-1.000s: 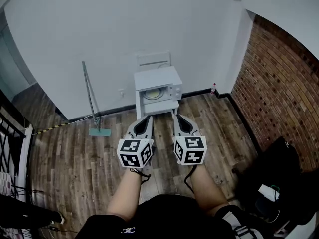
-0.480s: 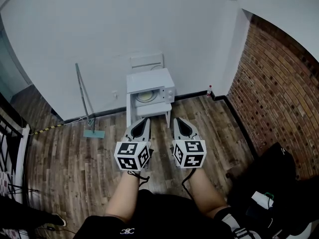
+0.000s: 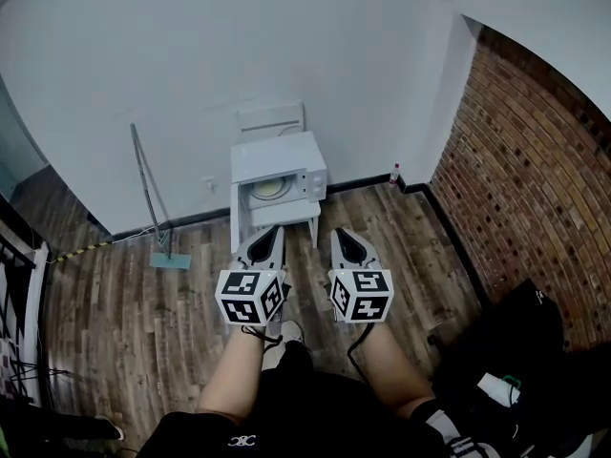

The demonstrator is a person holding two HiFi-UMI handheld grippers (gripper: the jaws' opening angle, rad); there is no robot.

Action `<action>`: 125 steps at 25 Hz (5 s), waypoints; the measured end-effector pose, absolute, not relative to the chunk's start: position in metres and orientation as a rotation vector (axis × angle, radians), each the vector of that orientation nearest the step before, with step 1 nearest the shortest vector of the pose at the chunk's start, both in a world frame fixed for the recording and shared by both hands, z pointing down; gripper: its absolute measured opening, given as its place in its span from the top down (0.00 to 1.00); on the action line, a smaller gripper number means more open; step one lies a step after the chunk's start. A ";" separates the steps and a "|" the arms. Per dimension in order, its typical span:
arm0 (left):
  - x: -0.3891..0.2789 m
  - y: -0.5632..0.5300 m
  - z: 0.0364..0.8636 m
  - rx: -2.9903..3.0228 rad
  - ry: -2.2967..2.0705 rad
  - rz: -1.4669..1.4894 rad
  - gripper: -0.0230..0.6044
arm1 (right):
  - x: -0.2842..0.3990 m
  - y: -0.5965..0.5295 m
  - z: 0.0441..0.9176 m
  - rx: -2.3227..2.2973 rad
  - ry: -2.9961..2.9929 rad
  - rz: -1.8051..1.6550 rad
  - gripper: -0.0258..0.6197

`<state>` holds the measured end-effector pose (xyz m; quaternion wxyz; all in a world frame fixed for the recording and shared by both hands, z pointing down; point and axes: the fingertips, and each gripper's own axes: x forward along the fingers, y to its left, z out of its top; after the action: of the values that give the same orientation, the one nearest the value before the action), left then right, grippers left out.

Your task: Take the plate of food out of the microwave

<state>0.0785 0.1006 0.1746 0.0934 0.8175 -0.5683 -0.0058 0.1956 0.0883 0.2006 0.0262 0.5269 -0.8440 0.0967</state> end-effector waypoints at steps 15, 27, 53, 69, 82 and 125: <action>0.039 -0.062 0.185 2.432 -1.589 -0.060 0.98 | 0.159 -0.064 0.200 1.654 -2.533 0.231 0.95; -0.030 -0.172 0.215 2.357 -1.596 -0.086 0.98 | 0.085 -0.177 0.226 1.561 -2.507 0.247 0.95; -0.037 -0.218 0.385 1.691 -2.027 -0.091 0.98 | 0.045 -0.298 0.450 0.586 -2.534 0.341 0.75; -0.078 -0.208 0.609 1.453 -2.098 -0.100 0.98 | -0.058 -0.350 0.719 0.245 -2.329 -0.303 0.61; -0.080 -0.203 0.677 1.446 -2.037 -0.090 0.98 | -0.124 -0.414 0.788 0.250 -2.244 -0.366 0.58; -0.064 -0.196 0.692 1.463 -1.994 -0.114 0.98 | -0.088 -0.408 0.804 0.256 -1.949 -0.794 0.83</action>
<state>-0.0644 -0.1963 0.6924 0.3269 0.5586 -0.7610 -0.0436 -0.0878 -0.4076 0.8041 0.4888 0.1054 -0.8020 -0.3268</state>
